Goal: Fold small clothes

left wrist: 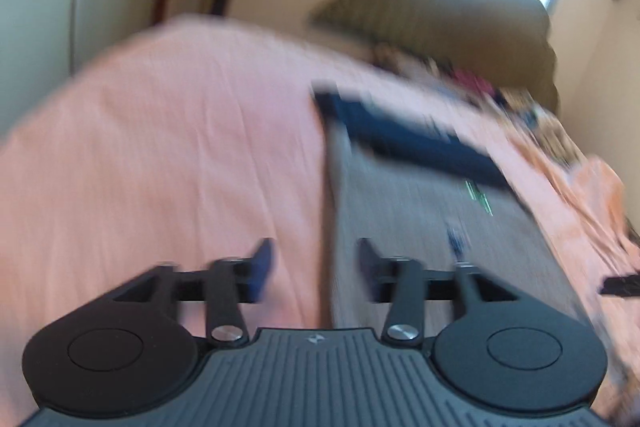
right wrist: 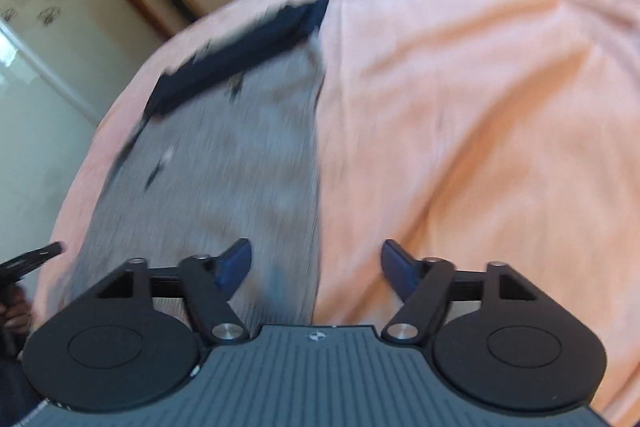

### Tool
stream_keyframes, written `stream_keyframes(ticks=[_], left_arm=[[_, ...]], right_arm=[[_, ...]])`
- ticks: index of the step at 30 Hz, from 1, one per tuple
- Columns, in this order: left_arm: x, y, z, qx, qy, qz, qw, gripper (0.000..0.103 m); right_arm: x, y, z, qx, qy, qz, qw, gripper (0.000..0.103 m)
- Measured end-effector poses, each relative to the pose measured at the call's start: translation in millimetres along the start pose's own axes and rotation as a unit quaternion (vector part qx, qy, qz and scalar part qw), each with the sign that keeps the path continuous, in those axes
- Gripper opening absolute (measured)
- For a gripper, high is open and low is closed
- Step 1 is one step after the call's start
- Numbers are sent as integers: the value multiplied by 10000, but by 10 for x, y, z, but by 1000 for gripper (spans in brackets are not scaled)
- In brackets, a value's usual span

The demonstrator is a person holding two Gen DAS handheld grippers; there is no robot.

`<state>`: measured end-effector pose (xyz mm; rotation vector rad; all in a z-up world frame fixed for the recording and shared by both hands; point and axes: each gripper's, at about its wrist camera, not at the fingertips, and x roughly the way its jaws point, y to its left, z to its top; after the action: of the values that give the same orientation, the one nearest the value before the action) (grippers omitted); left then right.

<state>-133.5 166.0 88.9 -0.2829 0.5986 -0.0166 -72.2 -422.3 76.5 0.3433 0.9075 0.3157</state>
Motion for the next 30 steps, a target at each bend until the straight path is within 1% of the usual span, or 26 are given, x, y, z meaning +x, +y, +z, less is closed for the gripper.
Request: stream_keyframes(ticks=[1, 2, 3, 4, 5, 6, 7, 9, 10, 12, 13, 15, 16, 18, 19, 20, 21, 23, 24, 25, 26, 27, 28, 29, 30], left_arm=[[141, -119, 151, 86, -332, 276, 9990, 76], [325, -259, 288, 150, -573, 530, 9968, 76], [536, -396, 399, 202, -701, 647, 9952, 76], [764, -531, 495, 222, -761, 673, 9946, 75], [1047, -689, 584, 235, -738, 592, 9952, 75], [1274, -835, 639, 349, -696, 431, 9960, 75], [1528, -1017, 688, 555, -675, 307, 9957, 75], [1943, -1326, 743, 1012, -658, 383, 9919, 75], [2184, -1483, 773, 1245, -557, 457, 9896, 75], [2510, -1605, 819, 1438, -349, 530, 9876, 76], [2647, -1616, 832, 1500, -226, 566, 9868, 76], [2895, -1517, 791, 1581, 235, 683, 9848, 76], [3008, -1405, 743, 1598, 488, 776, 9829, 75], [3022, -1077, 639, 1442, 262, 442, 9882, 76], [2984, -974, 651, 1298, 277, 342, 9906, 76], [2969, -954, 657, 1362, 281, 434, 9893, 76], [2961, -945, 654, 1423, 285, 415, 9885, 76], [2940, -1012, 712, 1487, 364, 533, 9868, 76], [2907, -1051, 750, 1478, 361, 548, 9868, 75], [2860, -1089, 782, 1502, 277, 496, 9870, 74], [2826, -1123, 822, 1543, 99, 394, 9872, 74], [2826, -1160, 868, 1556, -83, 306, 9873, 75], [2878, -1194, 912, 1546, -122, 271, 9875, 75], [2977, -1219, 950, 1515, -19, 309, 9880, 75], [3114, -1228, 977, 1469, 164, 404, 9882, 74]], right_arm=[[102, 32, 198, -12, -220, -61, 9997, 73], [241, 63, 397, -7, -439, -116, 9990, 74], [454, 96, 621, 21, -706, -149, 9974, 75], [647, 136, 798, 102, -907, -161, 9957, 79], [851, 194, 954, 190, -1032, -131, 9944, 82], [1105, 273, 1118, 222, -1111, -47, 9936, 82], [1340, 354, 1260, 195, -1147, 27, 9932, 82], [1761, 534, 1484, 91, -1130, -36, 9935, 82], [1982, 647, 1587, -92, -1042, -143, 9944, 82], [2312, 809, 1693, -497, -883, -448, 9938, 82], [2427, 877, 1686, -731, -801, -600, 9923, 82], [2656, 832, 1657, -989, -533, -798, 9905, 83], [2681, 802, 1572, -1261, -707, -711, 9869, 83], [2676, 772, 1413, -1770, -869, -608, 9785, 84], [2652, 775, 1403, -1762, -861, -587, 9788, 84], [2653, 781, 1402, -1787, -856, -587, 9784, 85], [2662, 793, 1411, -1806, -846, -591, 9781, 85], [2664, 857, 1438, -1905, -785, -662, 9763, 87], [2643, 898, 1479, -1876, -746, -701, 9769, 87], [2596, 935, 1547, -1743, -780, -680, 9792, 87], [2542, 955, 1605, -1634, -889, -565, 9809, 87], [2495, 966, 1684, -1520, -1036, -360, 9823, 88], [2482, 971, 1768, -1383, -1113, -206, 9839, 91], [2529, 985, 1840, -1301, -1073, -185, 9855, 92], [2625, 1012, 1906, -1280, -951, -250, 9869, 92]])
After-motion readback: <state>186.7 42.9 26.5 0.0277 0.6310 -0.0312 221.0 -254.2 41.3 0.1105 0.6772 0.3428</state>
